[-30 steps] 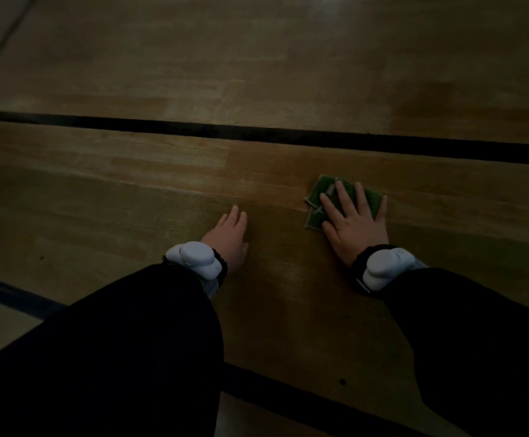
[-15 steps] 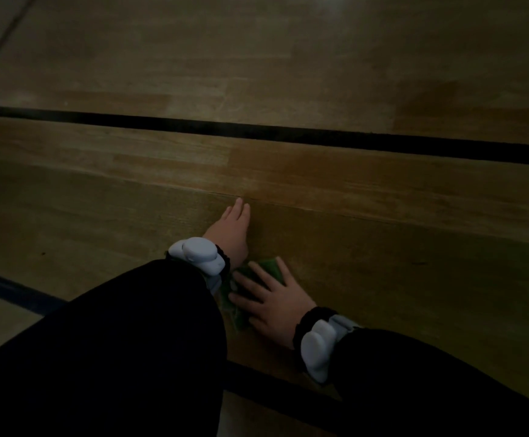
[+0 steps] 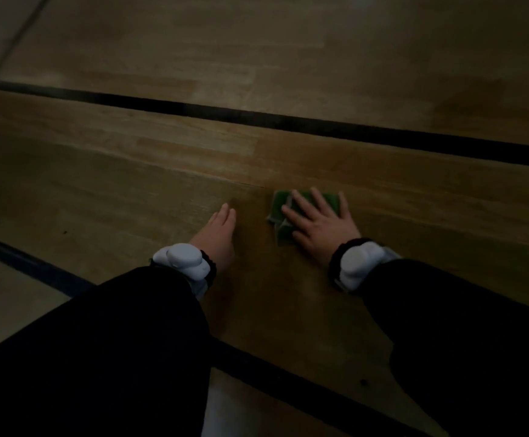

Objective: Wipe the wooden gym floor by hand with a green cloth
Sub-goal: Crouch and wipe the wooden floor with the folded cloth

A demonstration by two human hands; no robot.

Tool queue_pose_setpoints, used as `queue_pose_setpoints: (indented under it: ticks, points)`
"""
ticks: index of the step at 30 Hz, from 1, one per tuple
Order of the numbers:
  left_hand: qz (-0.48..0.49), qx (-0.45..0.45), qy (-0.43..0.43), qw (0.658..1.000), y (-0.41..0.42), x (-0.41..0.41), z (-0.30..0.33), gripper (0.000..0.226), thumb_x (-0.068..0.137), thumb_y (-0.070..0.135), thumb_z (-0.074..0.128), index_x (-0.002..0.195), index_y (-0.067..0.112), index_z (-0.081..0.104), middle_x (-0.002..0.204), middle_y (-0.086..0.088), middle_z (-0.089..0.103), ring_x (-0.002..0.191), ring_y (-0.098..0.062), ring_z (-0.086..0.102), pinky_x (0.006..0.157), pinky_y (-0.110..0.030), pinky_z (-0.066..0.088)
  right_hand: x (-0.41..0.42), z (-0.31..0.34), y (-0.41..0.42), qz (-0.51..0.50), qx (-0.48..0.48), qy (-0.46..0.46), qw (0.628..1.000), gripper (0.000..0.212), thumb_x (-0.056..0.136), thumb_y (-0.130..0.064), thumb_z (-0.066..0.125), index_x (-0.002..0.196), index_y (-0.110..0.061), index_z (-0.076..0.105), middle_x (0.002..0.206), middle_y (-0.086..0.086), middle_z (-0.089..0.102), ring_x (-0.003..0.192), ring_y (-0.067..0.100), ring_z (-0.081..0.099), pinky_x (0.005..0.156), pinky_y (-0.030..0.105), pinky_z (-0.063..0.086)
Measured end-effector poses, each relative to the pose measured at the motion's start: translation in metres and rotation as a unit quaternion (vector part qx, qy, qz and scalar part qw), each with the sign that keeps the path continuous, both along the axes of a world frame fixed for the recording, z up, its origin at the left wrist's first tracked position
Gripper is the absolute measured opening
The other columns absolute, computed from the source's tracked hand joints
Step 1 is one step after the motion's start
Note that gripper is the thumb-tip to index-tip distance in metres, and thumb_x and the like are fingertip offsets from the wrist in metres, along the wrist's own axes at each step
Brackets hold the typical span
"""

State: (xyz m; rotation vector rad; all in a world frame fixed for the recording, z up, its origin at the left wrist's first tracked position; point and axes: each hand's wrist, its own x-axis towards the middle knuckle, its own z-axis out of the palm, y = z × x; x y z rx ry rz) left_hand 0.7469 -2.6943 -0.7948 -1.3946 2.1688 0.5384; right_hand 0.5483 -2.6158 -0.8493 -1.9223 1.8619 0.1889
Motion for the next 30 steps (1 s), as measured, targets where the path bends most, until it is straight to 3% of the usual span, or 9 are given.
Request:
queue_pose_setpoints:
  ticks: [9, 15, 18, 21, 26, 30]
  points:
    - [0.066, -0.002, -0.007, 0.998, 0.001, 0.055, -0.013, 0.067, 0.097, 0.0, 0.038, 0.152, 0.009, 0.0, 0.16, -0.007, -0.006, 0.148, -0.023, 0.002, 0.12, -0.035, 0.013, 0.01, -0.004, -0.02, -0.088, -0.019, 0.009, 0.996, 0.054, 0.099, -0.052, 0.018, 0.149, -0.044, -0.003, 0.158, -0.01, -0.019, 0.145, 0.024, -0.02, 0.112, 0.063, -0.011]
    - [0.084, -0.017, -0.001, 0.996, 0.007, 0.073, -0.019, 0.069, 0.095, 0.001, 0.039, 0.152, 0.007, 0.0, 0.16, -0.007, -0.005, 0.148, -0.023, 0.0, 0.121, -0.037, 0.014, 0.092, -0.001, -0.017, 0.106, -0.004, -0.024, 0.994, 0.056, 0.099, -0.051, 0.018, 0.149, -0.042, -0.007, 0.158, -0.007, -0.021, 0.144, 0.027, -0.022, 0.107, 0.063, -0.016]
    - [0.057, -0.018, -0.013, 0.998, 0.005, 0.085, -0.02, 0.069, 0.097, 0.009, 0.039, 0.15, 0.003, -0.004, 0.16, -0.01, -0.008, 0.148, -0.024, -0.003, 0.121, -0.036, 0.011, 0.142, 0.001, -0.004, 0.214, -0.009, -0.035, 0.976, 0.056, 0.1, -0.05, 0.021, 0.15, -0.041, -0.002, 0.159, -0.005, -0.016, 0.145, 0.028, -0.02, 0.105, 0.063, -0.019]
    - [0.074, -0.027, -0.015, 0.997, 0.005, 0.094, -0.021, 0.072, 0.096, 0.004, 0.04, 0.15, 0.004, -0.007, 0.159, -0.008, -0.01, 0.148, -0.023, -0.004, 0.121, -0.033, 0.012, 0.173, -0.001, 0.01, 0.305, -0.015, -0.04, 0.951, 0.055, 0.1, -0.048, 0.025, 0.151, -0.041, 0.004, 0.16, -0.005, -0.008, 0.145, 0.027, -0.018, 0.102, 0.059, -0.024]
    - [0.091, -0.034, -0.009, 0.995, 0.01, 0.104, -0.024, 0.072, 0.095, 0.005, 0.042, 0.151, 0.004, -0.004, 0.16, -0.009, -0.008, 0.148, -0.023, 0.0, 0.12, -0.034, 0.015, 0.172, -0.007, 0.008, 0.338, -0.035, -0.061, 0.939, 0.054, 0.1, -0.048, 0.028, 0.15, -0.042, 0.008, 0.16, -0.008, -0.005, 0.146, 0.024, -0.015, 0.107, 0.057, -0.021]
    - [0.12, -0.063, 0.052, 0.989, 0.018, 0.11, -0.028, 0.066, 0.093, -0.001, 0.044, 0.15, 0.001, 0.011, 0.159, -0.014, 0.006, 0.147, -0.028, 0.01, 0.119, -0.037, 0.016, 0.151, -0.008, -0.022, 0.262, -0.029, -0.031, 0.964, 0.056, 0.1, -0.05, 0.025, 0.149, -0.044, 0.001, 0.159, -0.009, -0.013, 0.146, 0.025, -0.016, 0.109, 0.06, -0.015]
